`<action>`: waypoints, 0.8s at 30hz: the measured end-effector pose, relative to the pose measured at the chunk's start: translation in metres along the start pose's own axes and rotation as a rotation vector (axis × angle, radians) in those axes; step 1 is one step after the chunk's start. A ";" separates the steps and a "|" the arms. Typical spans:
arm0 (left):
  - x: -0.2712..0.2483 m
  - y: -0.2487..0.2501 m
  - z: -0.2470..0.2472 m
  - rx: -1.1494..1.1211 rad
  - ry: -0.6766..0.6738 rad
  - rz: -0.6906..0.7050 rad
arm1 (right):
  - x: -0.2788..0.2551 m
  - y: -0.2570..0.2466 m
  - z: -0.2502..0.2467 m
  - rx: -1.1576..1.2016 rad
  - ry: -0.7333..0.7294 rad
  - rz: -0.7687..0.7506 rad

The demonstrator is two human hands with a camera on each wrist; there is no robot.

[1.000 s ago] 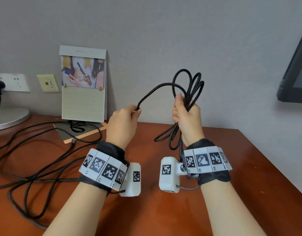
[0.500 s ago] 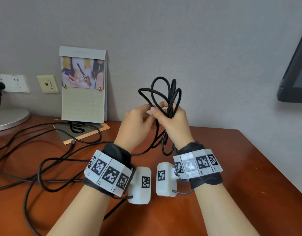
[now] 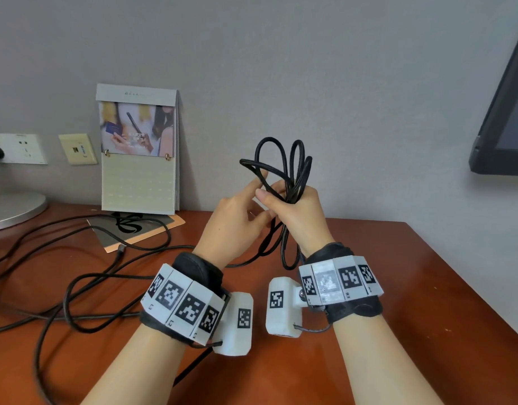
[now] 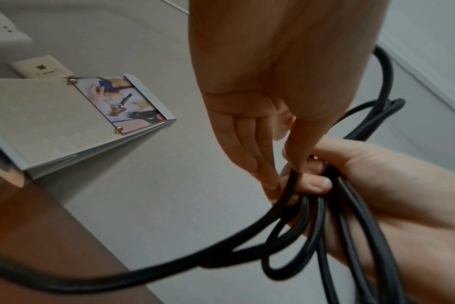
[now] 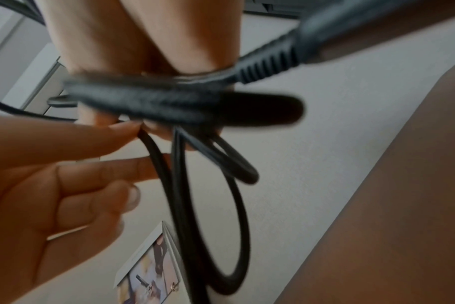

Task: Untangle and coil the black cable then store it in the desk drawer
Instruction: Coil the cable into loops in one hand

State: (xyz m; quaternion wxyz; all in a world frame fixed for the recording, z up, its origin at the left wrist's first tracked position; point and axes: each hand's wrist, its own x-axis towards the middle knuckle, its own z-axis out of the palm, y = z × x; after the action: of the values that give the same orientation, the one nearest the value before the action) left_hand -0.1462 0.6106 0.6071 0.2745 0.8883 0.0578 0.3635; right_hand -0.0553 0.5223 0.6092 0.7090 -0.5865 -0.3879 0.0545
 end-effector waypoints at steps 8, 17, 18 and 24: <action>0.002 -0.003 0.004 -0.024 -0.038 -0.012 | 0.000 -0.004 0.002 0.060 0.014 0.044; 0.003 -0.004 0.006 0.008 -0.113 -0.005 | -0.003 -0.009 0.001 0.061 0.044 0.057; 0.002 -0.004 0.007 0.003 -0.115 0.000 | -0.003 -0.009 0.001 0.067 0.057 0.051; -0.001 -0.002 0.008 0.031 -0.272 -0.015 | 0.003 -0.007 -0.007 0.164 0.276 0.005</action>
State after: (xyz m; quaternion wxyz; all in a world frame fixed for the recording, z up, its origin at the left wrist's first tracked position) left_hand -0.1413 0.6081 0.6008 0.2687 0.9332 0.0322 0.2365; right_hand -0.0513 0.5163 0.6172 0.8010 -0.5293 -0.2798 0.0066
